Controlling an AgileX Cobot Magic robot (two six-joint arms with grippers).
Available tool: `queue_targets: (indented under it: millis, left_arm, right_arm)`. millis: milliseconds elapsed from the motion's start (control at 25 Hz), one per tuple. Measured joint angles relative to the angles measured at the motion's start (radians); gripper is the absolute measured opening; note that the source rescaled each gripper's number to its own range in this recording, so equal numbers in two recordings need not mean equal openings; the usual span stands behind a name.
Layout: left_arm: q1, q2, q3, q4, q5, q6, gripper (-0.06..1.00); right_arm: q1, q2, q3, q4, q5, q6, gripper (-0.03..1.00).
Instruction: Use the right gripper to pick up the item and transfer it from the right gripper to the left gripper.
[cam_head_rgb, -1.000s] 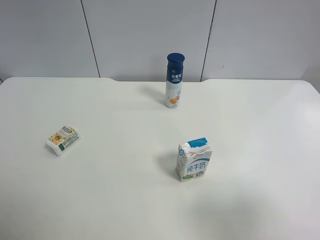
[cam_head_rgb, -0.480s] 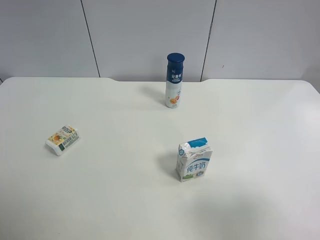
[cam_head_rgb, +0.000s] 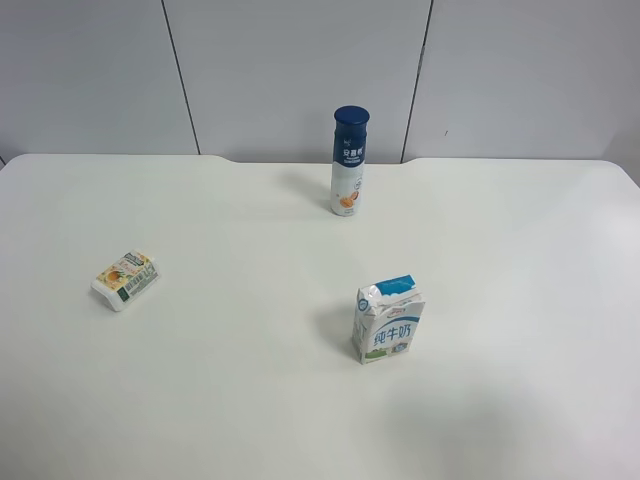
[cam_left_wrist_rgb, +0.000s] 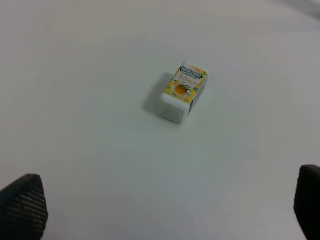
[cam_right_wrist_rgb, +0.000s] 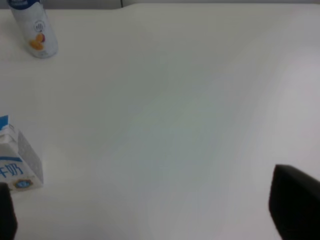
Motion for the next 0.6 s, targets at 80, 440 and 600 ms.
queue_targets:
  millis: [80, 440, 600]
  left_arm:
    - [0.0, 0.0, 0.0, 0.0, 0.0, 0.0, 1.0]
    - [0.0, 0.0, 0.0, 0.0, -0.001, 0.0, 1.0]
    - [0.0, 0.0, 0.0, 0.0, -0.002, 0.0, 1.0]
  right_arm:
    - [0.0, 0.0, 0.0, 0.0, 0.0, 0.0, 1.0]
    - [-0.013, 0.0, 0.0, 0.0, 0.0, 0.0, 1.0]
    - [-0.054, 0.0, 0.0, 0.0, 0.0, 0.001, 1.0]
